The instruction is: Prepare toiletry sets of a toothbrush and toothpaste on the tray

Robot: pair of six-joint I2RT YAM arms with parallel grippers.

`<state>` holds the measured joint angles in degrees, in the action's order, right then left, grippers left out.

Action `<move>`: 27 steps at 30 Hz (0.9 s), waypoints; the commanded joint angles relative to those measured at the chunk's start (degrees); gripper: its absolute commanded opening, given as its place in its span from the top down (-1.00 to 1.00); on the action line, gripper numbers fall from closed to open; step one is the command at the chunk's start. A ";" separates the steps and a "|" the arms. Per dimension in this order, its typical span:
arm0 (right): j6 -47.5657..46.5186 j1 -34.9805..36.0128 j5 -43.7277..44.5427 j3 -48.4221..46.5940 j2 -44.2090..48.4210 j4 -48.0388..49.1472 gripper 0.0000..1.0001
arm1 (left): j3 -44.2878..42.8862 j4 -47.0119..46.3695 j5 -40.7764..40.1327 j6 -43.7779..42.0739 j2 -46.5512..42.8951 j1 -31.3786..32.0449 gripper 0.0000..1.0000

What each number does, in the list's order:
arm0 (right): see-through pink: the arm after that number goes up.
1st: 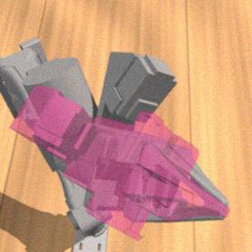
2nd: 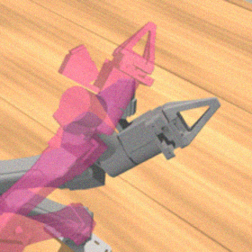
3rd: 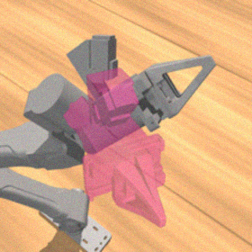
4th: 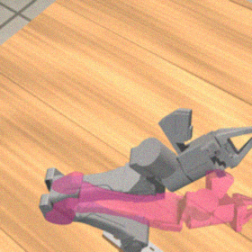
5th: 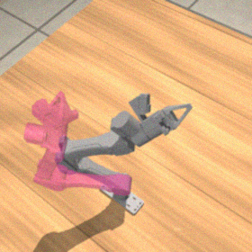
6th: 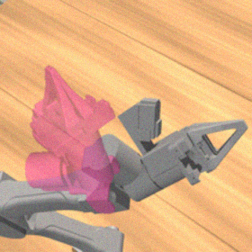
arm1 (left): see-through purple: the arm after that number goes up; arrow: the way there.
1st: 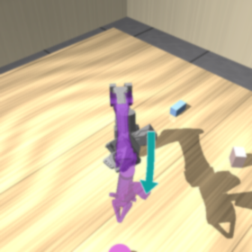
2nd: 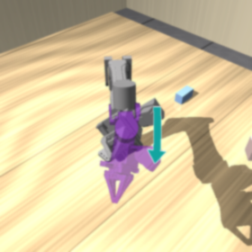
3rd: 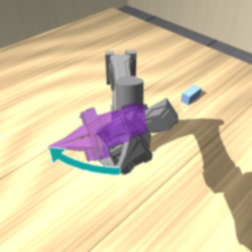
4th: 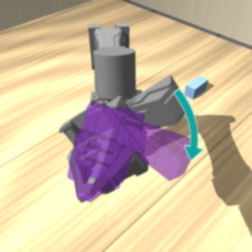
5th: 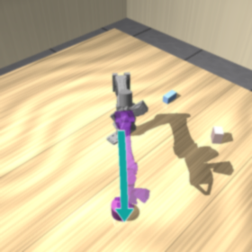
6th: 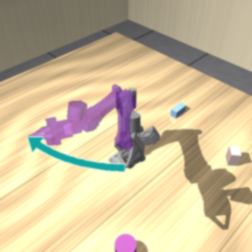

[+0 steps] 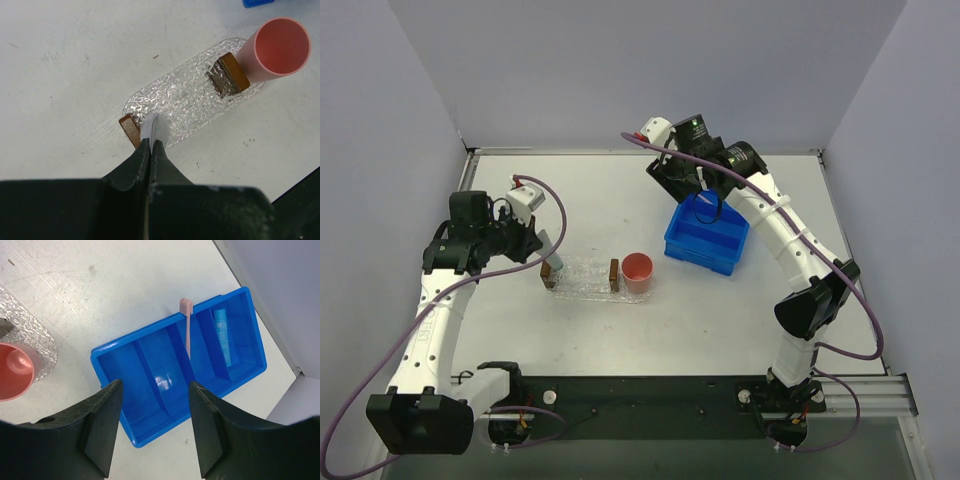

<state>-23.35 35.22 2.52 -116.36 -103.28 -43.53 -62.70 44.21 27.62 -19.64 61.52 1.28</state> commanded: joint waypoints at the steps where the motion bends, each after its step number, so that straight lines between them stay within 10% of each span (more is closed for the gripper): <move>1: 0.94 -0.33 -0.24 -0.63 -0.07 -0.15 0.00 | -0.50 -4.57 1.39 0.83 -0.61 -0.31 1.00; 27: 0.94 -0.42 -0.06 -0.80 -0.78 -0.15 0.00 | 0.30 -6.32 2.09 0.74 1.41 0.74 1.00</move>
<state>-23.35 35.22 2.52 -116.33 -103.50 -43.53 -61.76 42.17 27.66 -19.57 62.85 1.48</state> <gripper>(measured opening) 0.503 0.038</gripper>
